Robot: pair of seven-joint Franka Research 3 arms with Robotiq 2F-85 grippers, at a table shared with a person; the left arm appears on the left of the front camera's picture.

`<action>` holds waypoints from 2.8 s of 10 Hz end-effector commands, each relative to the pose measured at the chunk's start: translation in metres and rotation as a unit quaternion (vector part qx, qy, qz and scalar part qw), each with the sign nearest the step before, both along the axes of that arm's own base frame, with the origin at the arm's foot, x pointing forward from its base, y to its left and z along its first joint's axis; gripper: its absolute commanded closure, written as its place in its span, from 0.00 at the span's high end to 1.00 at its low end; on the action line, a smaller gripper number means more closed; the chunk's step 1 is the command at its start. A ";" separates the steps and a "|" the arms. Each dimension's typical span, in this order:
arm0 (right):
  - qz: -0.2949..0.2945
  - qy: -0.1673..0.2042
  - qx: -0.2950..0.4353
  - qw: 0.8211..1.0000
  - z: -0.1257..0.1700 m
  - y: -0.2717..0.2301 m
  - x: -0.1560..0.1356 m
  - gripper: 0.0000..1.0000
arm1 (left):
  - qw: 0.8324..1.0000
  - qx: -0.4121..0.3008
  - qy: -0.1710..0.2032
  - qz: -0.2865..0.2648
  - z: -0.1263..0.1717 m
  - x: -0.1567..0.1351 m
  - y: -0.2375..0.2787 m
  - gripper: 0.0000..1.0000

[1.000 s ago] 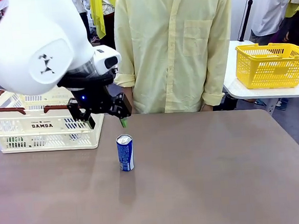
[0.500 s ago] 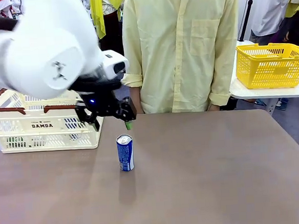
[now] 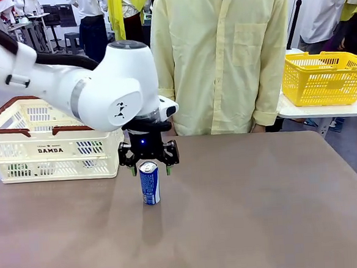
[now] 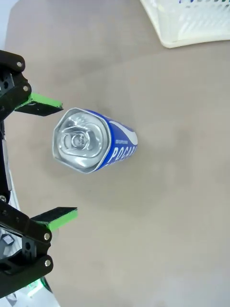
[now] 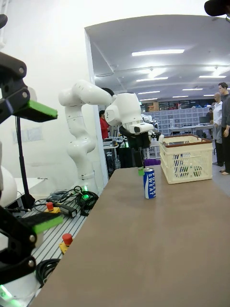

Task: Place the drinks into the Shopping basket.
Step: Pick up one drink and place it into the Shopping basket.

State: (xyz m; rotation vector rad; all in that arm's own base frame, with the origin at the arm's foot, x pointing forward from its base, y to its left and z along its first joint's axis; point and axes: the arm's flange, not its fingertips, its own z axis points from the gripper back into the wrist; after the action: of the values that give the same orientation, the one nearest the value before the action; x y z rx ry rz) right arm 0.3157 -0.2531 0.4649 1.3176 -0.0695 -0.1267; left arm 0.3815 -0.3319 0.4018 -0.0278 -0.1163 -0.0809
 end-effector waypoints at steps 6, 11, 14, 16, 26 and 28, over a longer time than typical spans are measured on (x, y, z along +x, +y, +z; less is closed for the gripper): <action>0.003 0.009 -0.003 1.000 0.005 0.000 -0.002 1.00 | 0.999 0.012 -0.003 0.037 -0.040 0.031 0.006 1.00; 0.003 0.009 -0.003 1.000 0.005 0.000 -0.002 1.00 | 1.000 0.005 0.002 0.019 -0.045 0.032 0.005 0.18; 0.003 0.009 -0.003 1.000 0.005 0.000 -0.002 1.00 | 1.000 0.012 0.013 0.026 -0.042 0.030 0.009 0.00; 0.003 0.009 -0.003 1.000 0.005 0.000 -0.002 1.00 | 0.999 0.010 0.017 0.035 -0.041 0.031 0.014 0.00; 0.003 0.009 -0.003 1.000 0.005 0.000 -0.002 1.00 | 0.967 -0.089 -0.162 0.178 0.185 0.137 0.230 0.00; 0.003 0.009 -0.003 1.000 0.005 0.000 -0.002 1.00 | 0.950 -0.071 -0.128 0.276 0.161 0.176 0.280 0.00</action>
State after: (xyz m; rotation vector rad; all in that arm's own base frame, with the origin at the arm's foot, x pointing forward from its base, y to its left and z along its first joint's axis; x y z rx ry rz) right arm 0.3154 -0.2534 0.4648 1.3179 -0.0699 -0.1277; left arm 0.5398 -0.0352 0.5739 -0.1337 -0.4197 0.4070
